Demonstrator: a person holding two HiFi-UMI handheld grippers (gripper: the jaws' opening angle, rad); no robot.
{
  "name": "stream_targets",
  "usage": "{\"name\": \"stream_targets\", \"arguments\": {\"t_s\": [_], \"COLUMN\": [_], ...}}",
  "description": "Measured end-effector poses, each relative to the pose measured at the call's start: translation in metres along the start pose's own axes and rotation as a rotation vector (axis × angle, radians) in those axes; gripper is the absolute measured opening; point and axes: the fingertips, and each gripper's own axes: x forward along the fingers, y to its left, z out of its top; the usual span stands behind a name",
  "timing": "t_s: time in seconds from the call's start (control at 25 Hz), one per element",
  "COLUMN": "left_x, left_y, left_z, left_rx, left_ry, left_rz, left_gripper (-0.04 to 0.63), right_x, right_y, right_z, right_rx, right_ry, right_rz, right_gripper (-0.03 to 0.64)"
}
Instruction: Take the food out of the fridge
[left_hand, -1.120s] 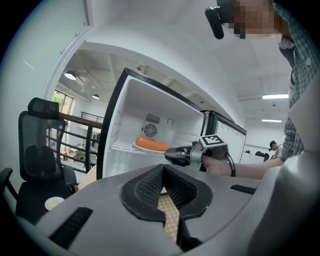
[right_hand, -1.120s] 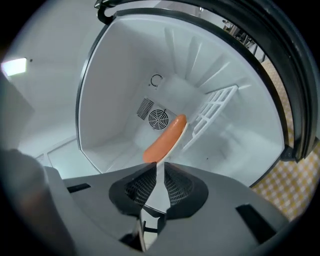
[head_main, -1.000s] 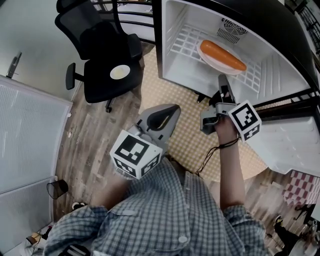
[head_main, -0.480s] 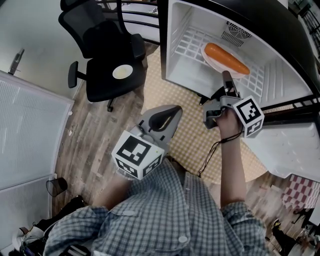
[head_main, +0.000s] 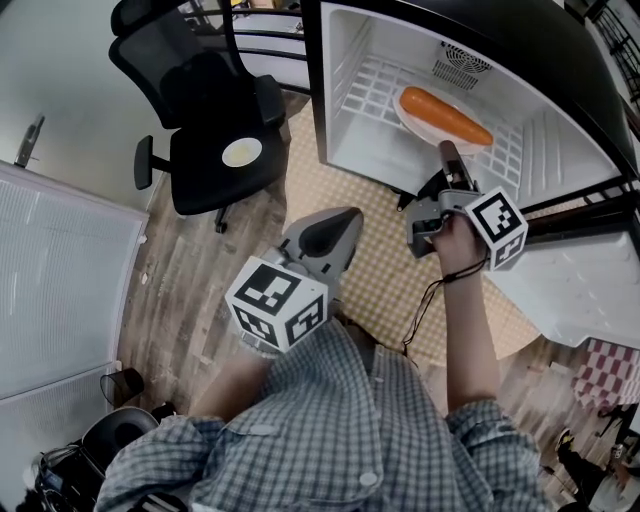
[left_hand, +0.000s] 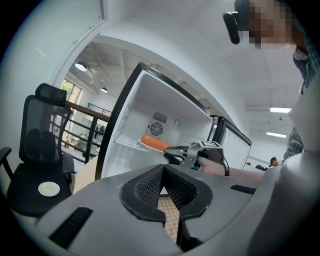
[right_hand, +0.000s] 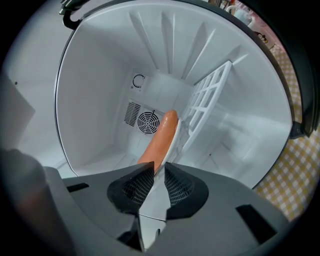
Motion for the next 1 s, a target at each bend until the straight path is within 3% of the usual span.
{"name": "stream_targets", "arguments": {"t_s": [0.2, 0.4, 0.76, 1.0], "left_x": [0.027, 0.063, 0.118, 0.135], "left_y": [0.011, 0.008, 0.023, 0.027], "left_z": [0.003, 0.011, 0.01, 0.008], "left_rx": [-0.237, -0.303, -0.615, -0.693], "left_ry": [-0.009, -0.005, -0.001, -0.001], "left_rz": [-0.057, -0.124, -0.18, -0.196], "left_gripper": [0.006, 0.108, 0.13, 0.132], "right_x": [-0.006, -0.011, -0.021, -0.028], "right_y": [0.001, 0.004, 0.006, 0.007], "right_z": [-0.003, -0.005, -0.011, -0.015], "right_rx": [0.007, 0.0, 0.006, -0.003], "right_ry": [0.011, 0.022, 0.036, 0.049], "right_rz": [0.01, 0.018, 0.035, 0.048], "right_gripper": [0.06, 0.058, 0.057, 0.057]}}
